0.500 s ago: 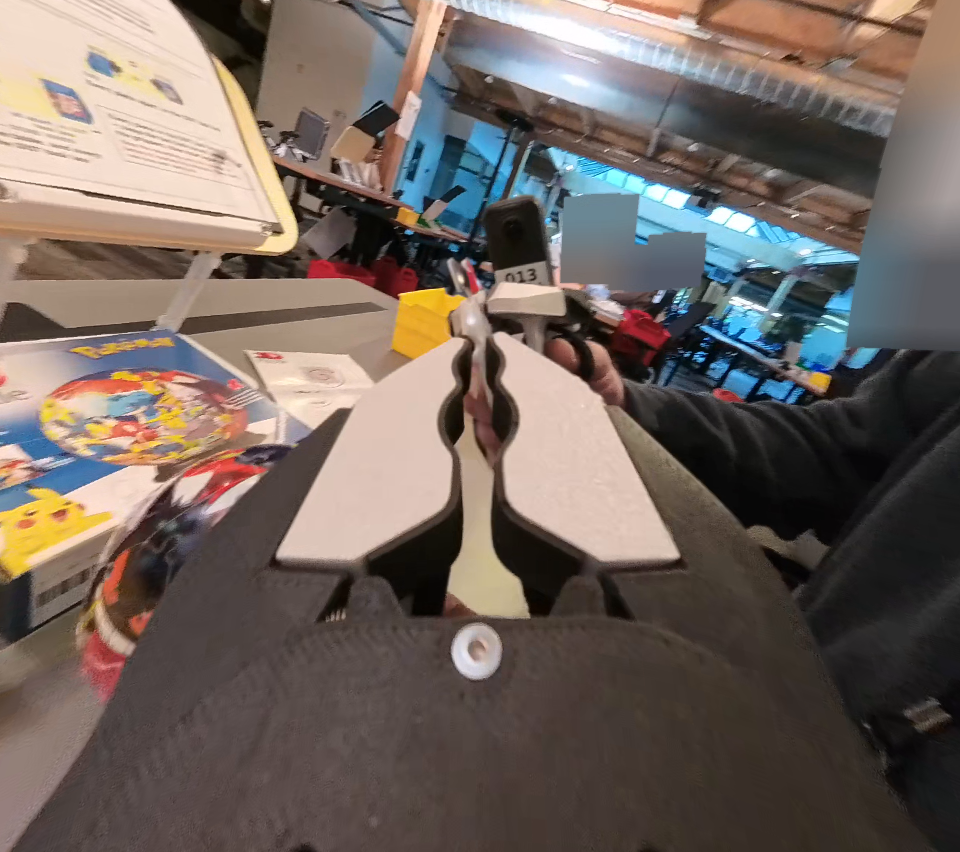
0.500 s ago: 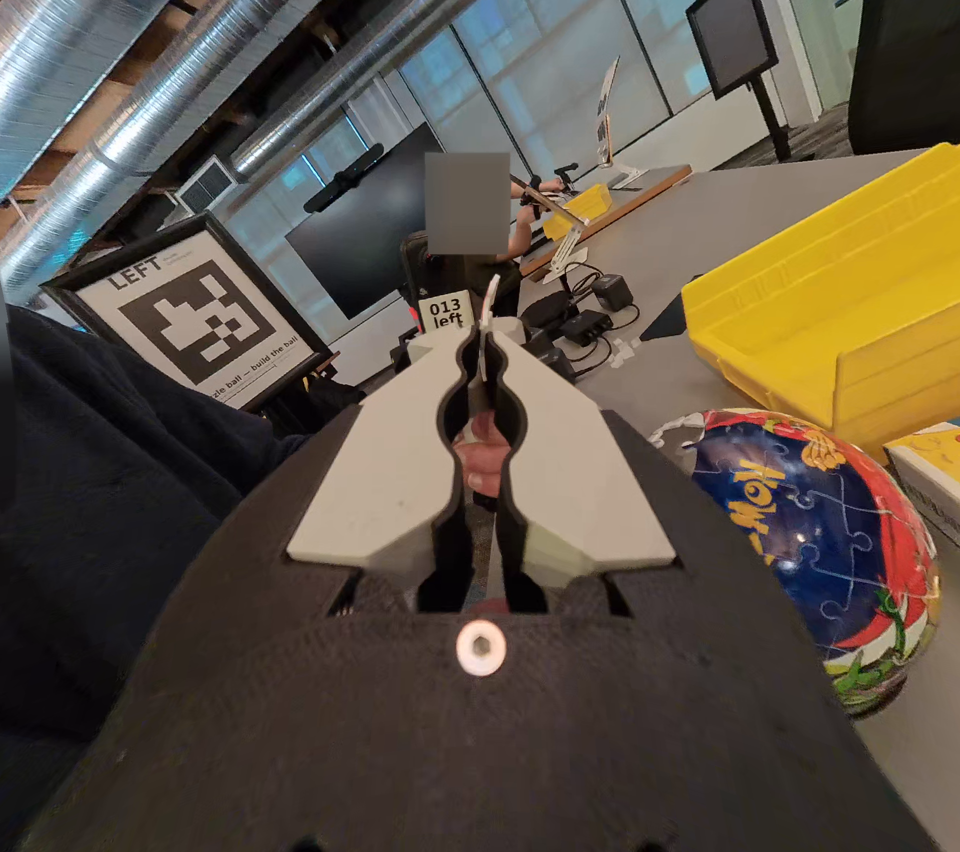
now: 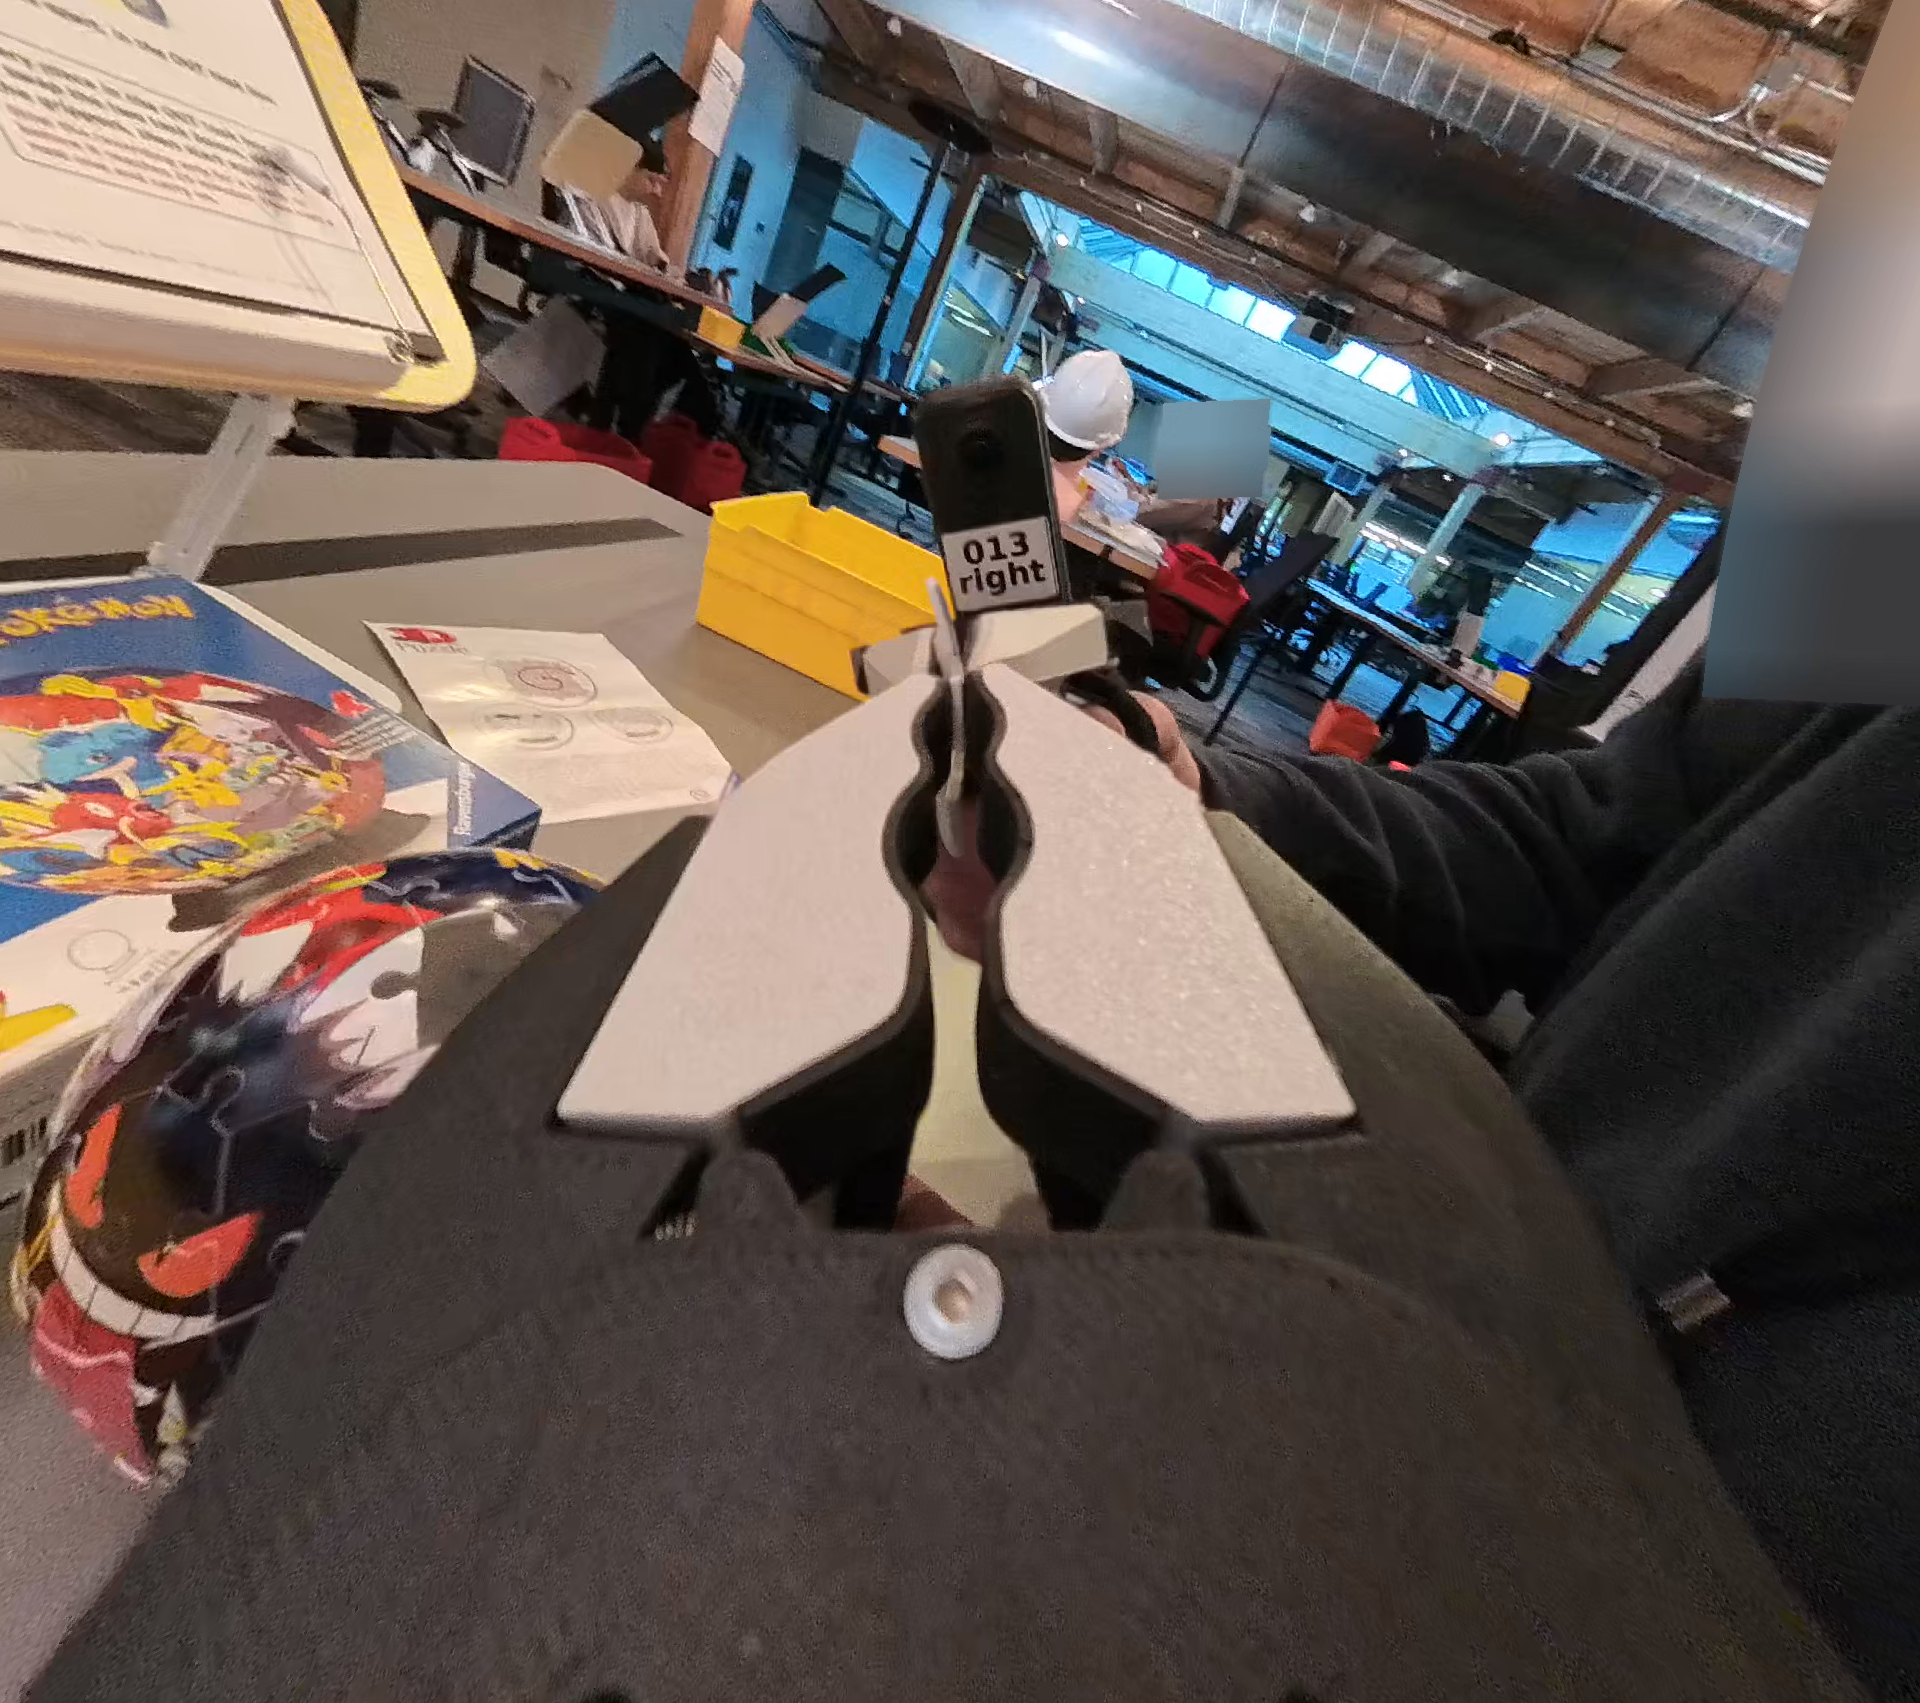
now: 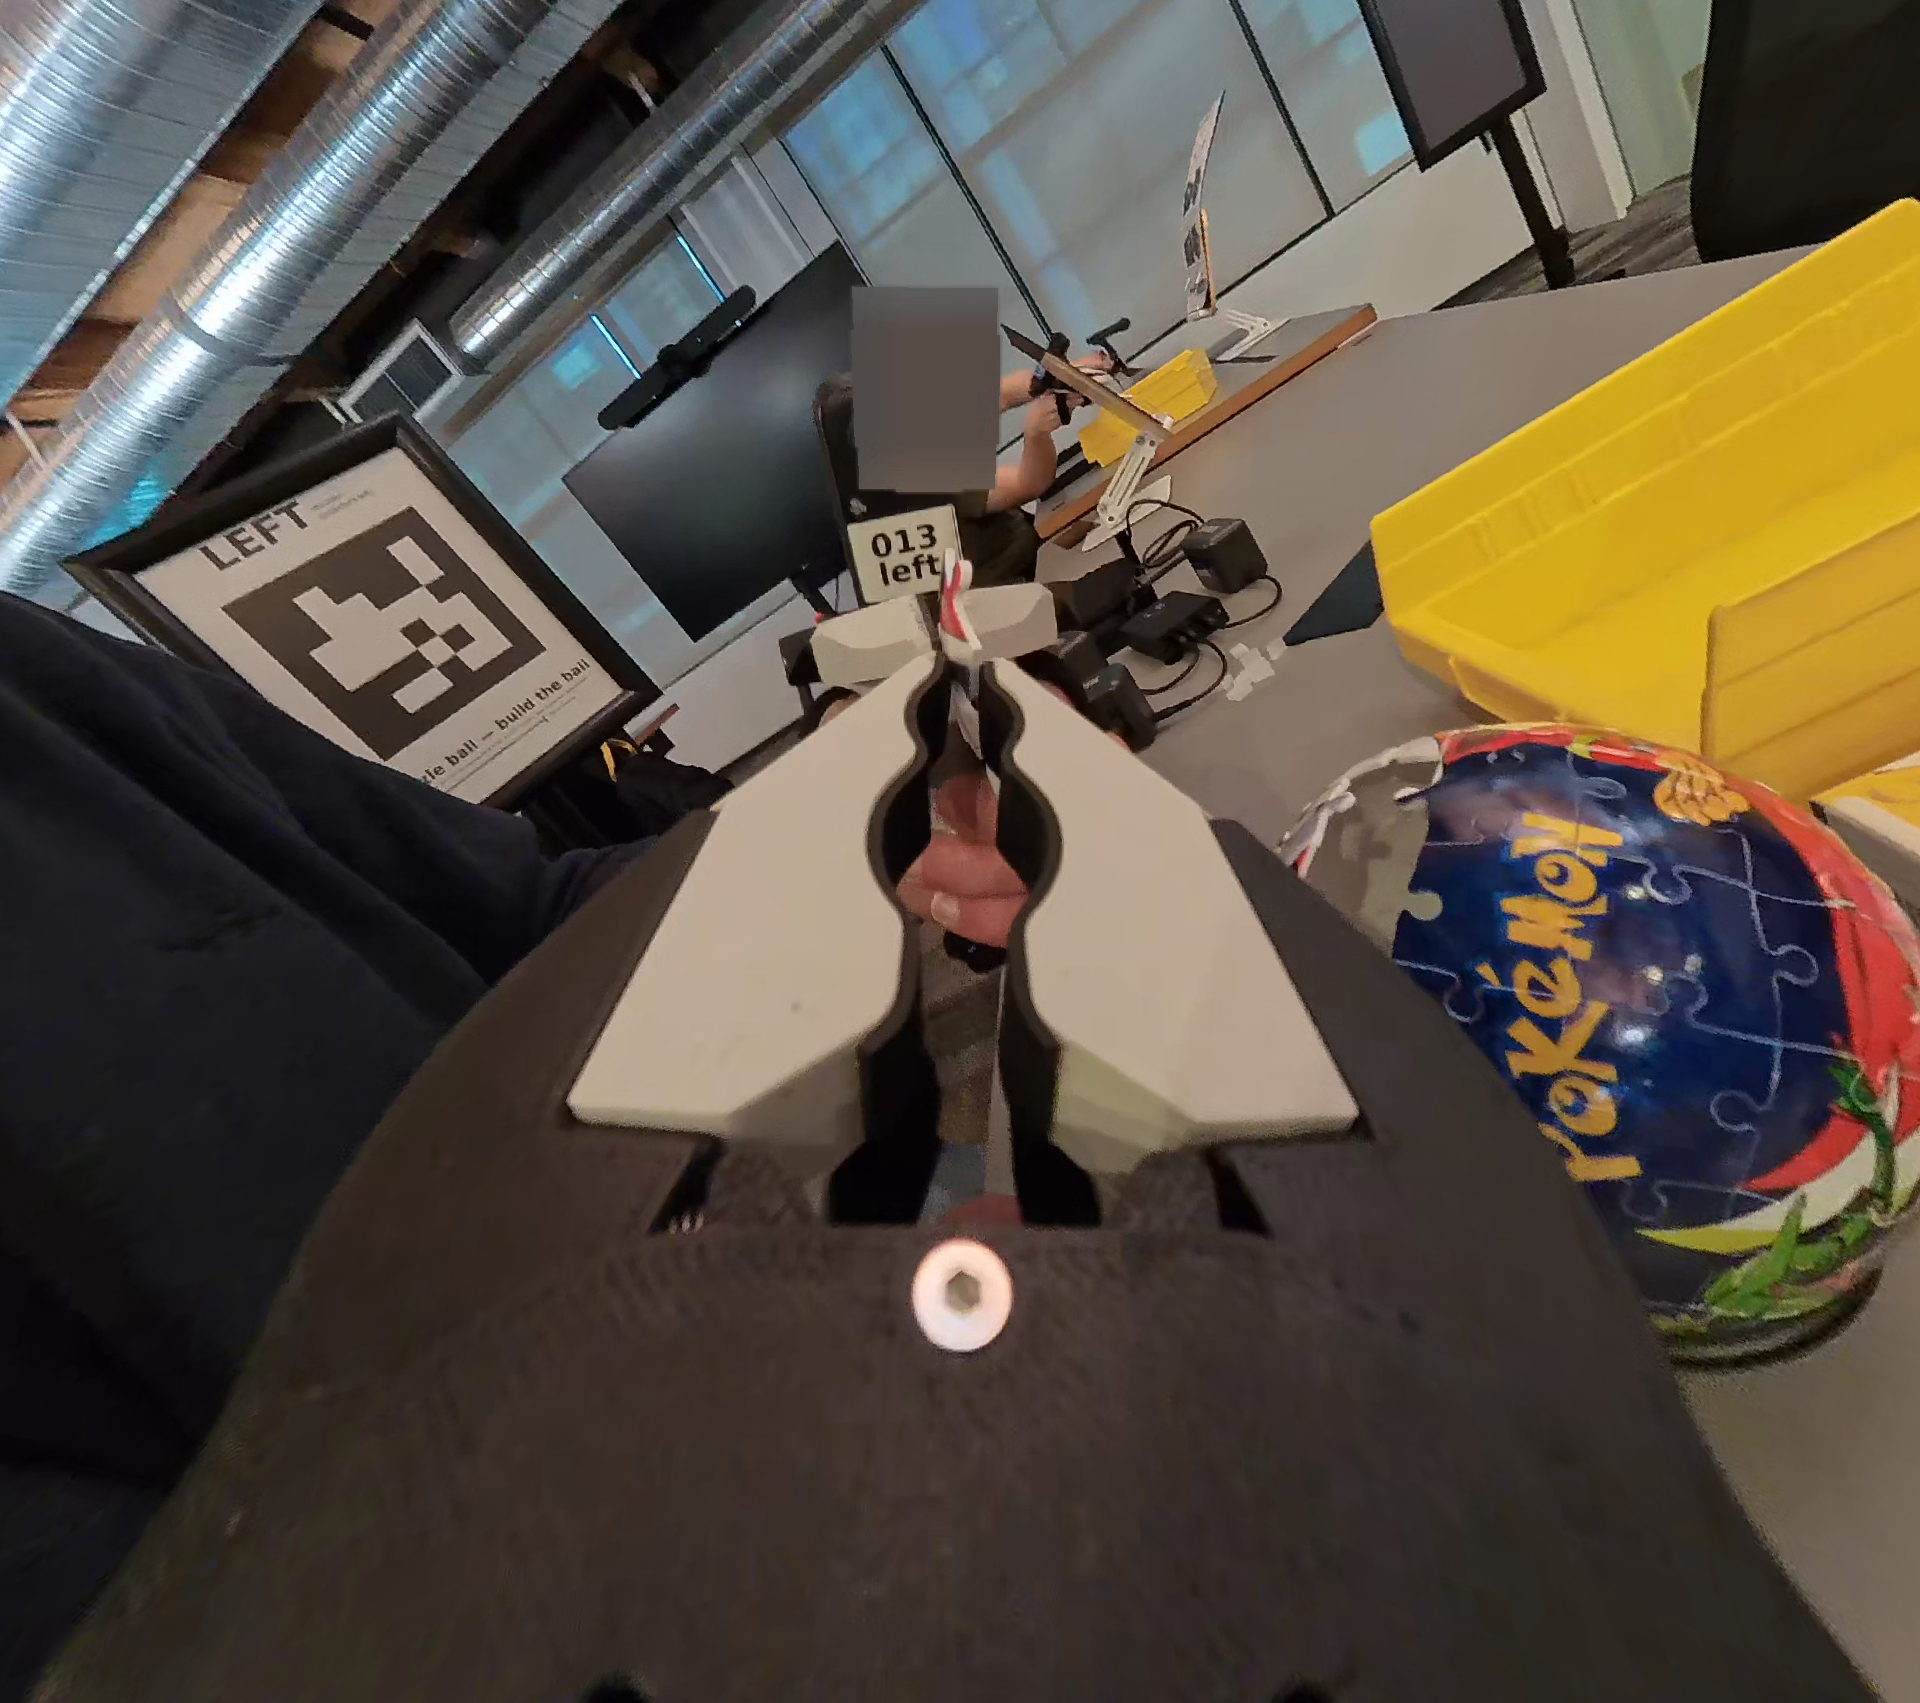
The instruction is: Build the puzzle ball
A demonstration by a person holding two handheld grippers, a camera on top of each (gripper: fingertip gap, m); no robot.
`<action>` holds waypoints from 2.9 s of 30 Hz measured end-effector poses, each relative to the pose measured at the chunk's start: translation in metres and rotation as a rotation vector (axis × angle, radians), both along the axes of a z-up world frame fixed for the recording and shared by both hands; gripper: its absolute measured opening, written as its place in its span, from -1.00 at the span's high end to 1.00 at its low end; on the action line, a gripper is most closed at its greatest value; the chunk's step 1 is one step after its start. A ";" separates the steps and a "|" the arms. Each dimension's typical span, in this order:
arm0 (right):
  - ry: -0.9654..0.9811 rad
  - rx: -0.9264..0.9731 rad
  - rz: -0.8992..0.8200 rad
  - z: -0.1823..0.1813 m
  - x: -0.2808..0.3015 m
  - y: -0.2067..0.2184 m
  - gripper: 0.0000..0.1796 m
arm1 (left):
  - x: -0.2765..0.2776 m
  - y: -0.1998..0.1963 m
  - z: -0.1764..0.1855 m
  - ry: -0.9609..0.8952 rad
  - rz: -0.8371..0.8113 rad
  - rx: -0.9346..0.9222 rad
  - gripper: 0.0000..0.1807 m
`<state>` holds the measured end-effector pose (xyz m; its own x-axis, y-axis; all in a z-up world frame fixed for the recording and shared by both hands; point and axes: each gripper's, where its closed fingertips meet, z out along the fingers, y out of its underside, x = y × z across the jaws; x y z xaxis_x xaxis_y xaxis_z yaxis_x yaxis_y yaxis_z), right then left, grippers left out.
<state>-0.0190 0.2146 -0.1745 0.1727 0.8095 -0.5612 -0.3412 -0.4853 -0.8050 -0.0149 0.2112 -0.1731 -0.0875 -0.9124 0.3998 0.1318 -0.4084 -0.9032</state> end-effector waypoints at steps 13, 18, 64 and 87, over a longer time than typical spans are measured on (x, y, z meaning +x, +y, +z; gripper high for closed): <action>-0.371 0.025 0.158 -0.011 -0.001 -0.002 0.92 | -0.006 -0.006 -0.014 0.187 -0.142 0.030 0.98; -0.319 -0.016 0.189 -0.013 -0.008 -0.002 0.98 | -0.006 -0.007 -0.023 0.219 -0.169 0.025 0.98; -1.340 -0.429 1.031 -0.082 -0.017 0.054 1.00 | -0.025 0.063 -0.093 0.454 0.262 0.327 0.37; -0.601 -0.054 0.376 0.014 -0.038 0.058 1.00 | -0.025 0.051 -0.036 0.146 0.207 0.164 0.61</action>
